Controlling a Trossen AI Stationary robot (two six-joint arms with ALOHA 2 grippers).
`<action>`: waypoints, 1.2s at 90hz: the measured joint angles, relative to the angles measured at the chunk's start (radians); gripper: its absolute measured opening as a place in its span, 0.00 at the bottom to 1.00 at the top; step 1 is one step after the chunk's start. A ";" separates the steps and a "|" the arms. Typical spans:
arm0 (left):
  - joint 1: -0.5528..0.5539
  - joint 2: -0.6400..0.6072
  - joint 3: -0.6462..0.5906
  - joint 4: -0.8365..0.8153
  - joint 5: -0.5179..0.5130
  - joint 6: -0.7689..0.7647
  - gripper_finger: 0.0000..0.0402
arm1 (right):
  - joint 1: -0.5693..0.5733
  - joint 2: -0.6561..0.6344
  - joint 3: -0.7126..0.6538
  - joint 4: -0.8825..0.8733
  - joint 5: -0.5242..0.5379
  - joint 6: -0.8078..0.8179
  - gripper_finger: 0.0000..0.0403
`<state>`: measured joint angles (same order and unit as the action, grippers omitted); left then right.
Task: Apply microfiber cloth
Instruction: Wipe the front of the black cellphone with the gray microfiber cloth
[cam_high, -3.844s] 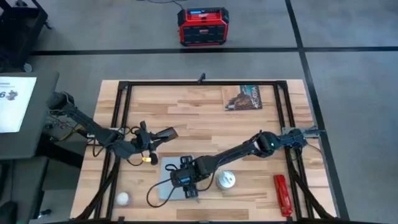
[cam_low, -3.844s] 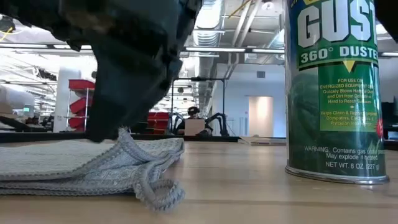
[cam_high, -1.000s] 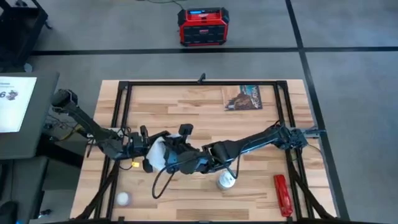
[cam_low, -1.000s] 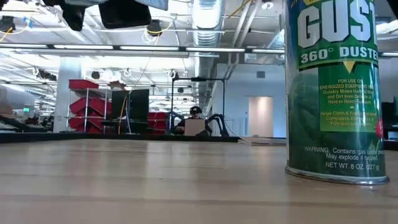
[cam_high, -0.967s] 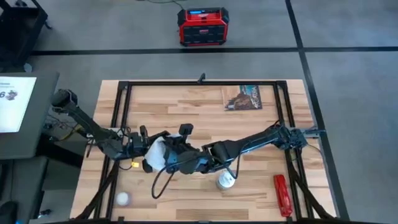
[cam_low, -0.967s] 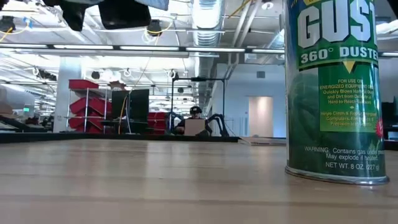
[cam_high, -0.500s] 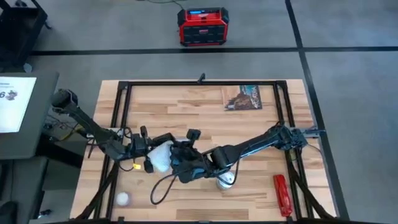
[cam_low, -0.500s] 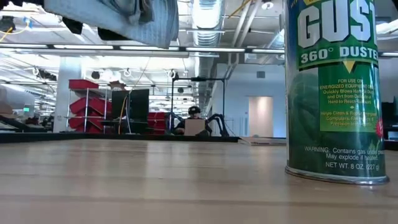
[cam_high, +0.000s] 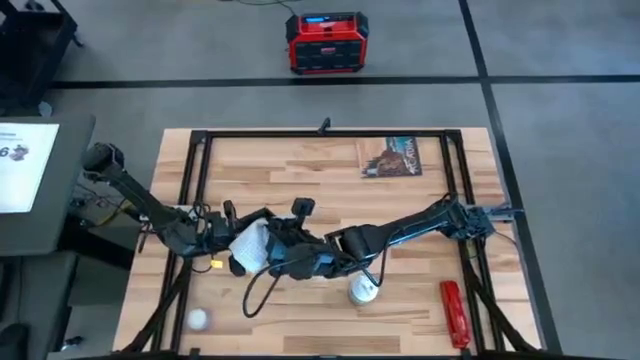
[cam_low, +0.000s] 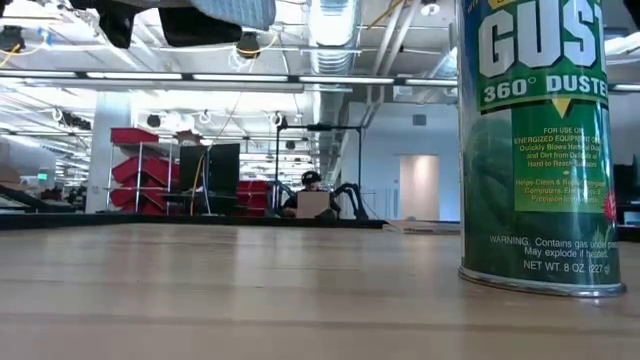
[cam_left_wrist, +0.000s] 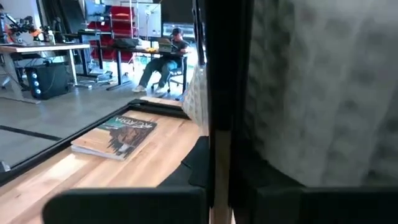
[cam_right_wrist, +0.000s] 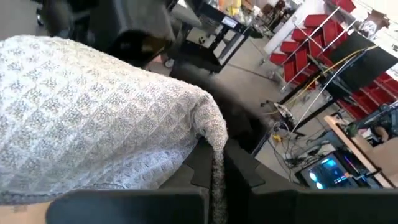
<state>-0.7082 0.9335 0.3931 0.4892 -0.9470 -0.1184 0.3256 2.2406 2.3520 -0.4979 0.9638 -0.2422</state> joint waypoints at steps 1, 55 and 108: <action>0.000 0.000 0.000 0.000 -0.001 0.000 0.01 | 0.000 0.000 0.000 0.001 0.000 0.000 0.00; -0.002 -0.111 -0.005 -0.010 -0.014 0.148 0.01 | 0.018 0.008 -0.122 -0.216 0.019 0.344 0.00; 0.000 -0.056 0.000 0.001 -0.020 0.073 0.01 | 0.008 -0.001 -0.051 -0.062 0.002 0.129 0.00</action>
<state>-0.7086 0.8778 0.3935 0.4904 -0.9668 -0.0455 0.3340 2.2395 2.3005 -0.5601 0.9653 -0.1128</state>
